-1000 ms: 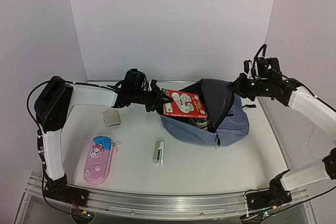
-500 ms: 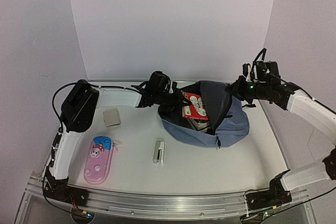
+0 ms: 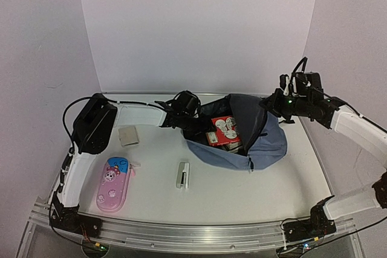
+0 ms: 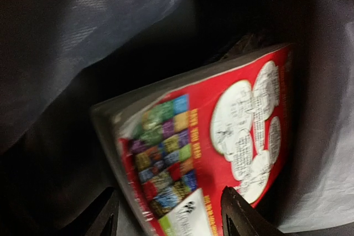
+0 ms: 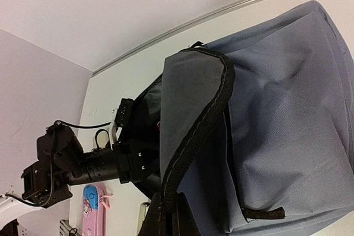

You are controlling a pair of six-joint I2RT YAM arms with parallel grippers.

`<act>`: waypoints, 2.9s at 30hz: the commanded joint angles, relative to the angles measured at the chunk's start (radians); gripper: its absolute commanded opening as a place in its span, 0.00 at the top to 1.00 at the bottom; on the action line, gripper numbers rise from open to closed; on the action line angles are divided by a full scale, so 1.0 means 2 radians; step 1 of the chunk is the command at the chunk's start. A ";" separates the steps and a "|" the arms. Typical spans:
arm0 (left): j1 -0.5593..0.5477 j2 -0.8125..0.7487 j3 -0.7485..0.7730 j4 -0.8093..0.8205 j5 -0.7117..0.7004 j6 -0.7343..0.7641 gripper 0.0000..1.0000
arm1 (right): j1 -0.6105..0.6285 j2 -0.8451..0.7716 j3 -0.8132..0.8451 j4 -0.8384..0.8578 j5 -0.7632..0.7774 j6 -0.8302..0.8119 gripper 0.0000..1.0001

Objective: Pack the student bag
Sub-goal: Place the book in the student bag, then pick up the stationery from the center of the board.

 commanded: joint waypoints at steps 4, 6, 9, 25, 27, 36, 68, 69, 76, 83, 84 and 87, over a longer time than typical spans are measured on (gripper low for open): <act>-0.010 -0.035 0.026 -0.052 -0.045 0.035 0.42 | -0.001 -0.012 0.006 0.032 -0.004 0.006 1.00; -0.012 -0.029 0.033 -0.052 -0.044 0.038 0.53 | -0.001 -0.012 0.006 0.032 -0.004 0.006 1.00; -0.016 -0.016 0.051 -0.051 -0.036 0.038 0.63 | -0.001 -0.012 0.004 0.032 -0.002 0.006 1.00; -0.048 0.066 0.167 -0.046 -0.003 0.024 0.66 | -0.001 -0.025 -0.021 0.033 0.036 0.016 1.00; -0.048 0.062 0.162 -0.046 -0.005 0.025 0.65 | -0.001 -0.028 -0.022 0.033 0.041 0.016 1.00; -0.048 -0.006 0.135 -0.073 -0.039 0.065 0.46 | -0.001 -0.043 -0.030 0.033 0.069 0.020 1.00; 0.166 -0.493 -0.383 -0.218 -0.095 0.069 0.13 | -0.037 0.013 -0.068 0.077 0.063 -0.034 0.20; 0.166 -0.500 -0.386 -0.231 -0.106 0.068 0.12 | -0.037 -0.004 -0.069 0.079 0.049 -0.041 0.16; 0.189 -0.549 -0.443 -0.268 -0.130 0.038 0.06 | -0.037 -0.095 -0.048 0.079 -0.012 -0.051 0.02; 0.196 -0.619 -0.497 -0.315 -0.202 -0.053 0.04 | 0.001 -0.106 -0.051 0.106 -0.066 -0.003 0.02; 0.196 -0.621 -0.502 -0.326 -0.210 -0.067 0.04 | 0.015 -0.104 -0.052 0.109 -0.059 -0.001 0.02; 0.196 -0.628 -0.519 -0.346 -0.218 -0.095 0.03 | 0.058 -0.092 -0.050 0.116 -0.037 0.004 0.02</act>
